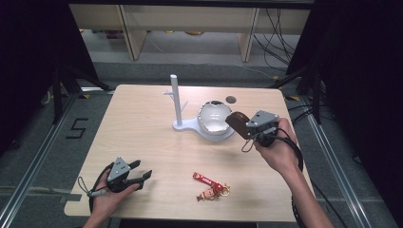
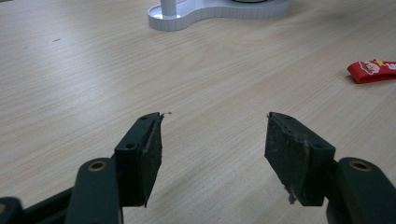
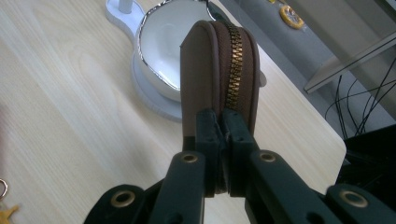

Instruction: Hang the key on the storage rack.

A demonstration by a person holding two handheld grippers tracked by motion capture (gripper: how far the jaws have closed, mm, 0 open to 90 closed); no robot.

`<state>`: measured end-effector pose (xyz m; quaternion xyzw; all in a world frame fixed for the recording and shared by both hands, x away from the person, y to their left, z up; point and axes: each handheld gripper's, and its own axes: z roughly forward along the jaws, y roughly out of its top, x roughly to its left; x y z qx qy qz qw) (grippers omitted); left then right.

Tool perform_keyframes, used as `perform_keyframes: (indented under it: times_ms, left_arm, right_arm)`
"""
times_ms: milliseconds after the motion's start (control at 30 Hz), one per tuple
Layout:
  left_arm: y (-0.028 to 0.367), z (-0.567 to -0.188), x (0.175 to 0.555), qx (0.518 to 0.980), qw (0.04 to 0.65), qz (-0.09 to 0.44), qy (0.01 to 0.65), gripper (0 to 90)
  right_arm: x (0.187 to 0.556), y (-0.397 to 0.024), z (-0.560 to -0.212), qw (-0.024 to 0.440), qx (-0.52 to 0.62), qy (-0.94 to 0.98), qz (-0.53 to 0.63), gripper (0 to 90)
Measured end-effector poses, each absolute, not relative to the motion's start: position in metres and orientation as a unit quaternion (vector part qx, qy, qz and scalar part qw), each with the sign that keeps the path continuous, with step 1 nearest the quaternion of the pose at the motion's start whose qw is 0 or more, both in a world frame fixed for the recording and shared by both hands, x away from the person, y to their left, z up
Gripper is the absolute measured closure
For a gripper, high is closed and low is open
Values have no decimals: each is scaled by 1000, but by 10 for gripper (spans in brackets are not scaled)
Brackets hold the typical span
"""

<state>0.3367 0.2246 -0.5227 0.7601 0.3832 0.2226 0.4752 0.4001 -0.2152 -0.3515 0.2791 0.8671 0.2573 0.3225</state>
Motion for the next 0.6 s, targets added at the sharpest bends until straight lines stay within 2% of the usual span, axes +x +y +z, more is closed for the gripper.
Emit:
perform_keyframes:
  times_ms: [600]
  left_arm:
    - [225,-523,336,762,474,221,382,361]
  right_arm:
    - [410,-202,-344,330,264,866,267,873]
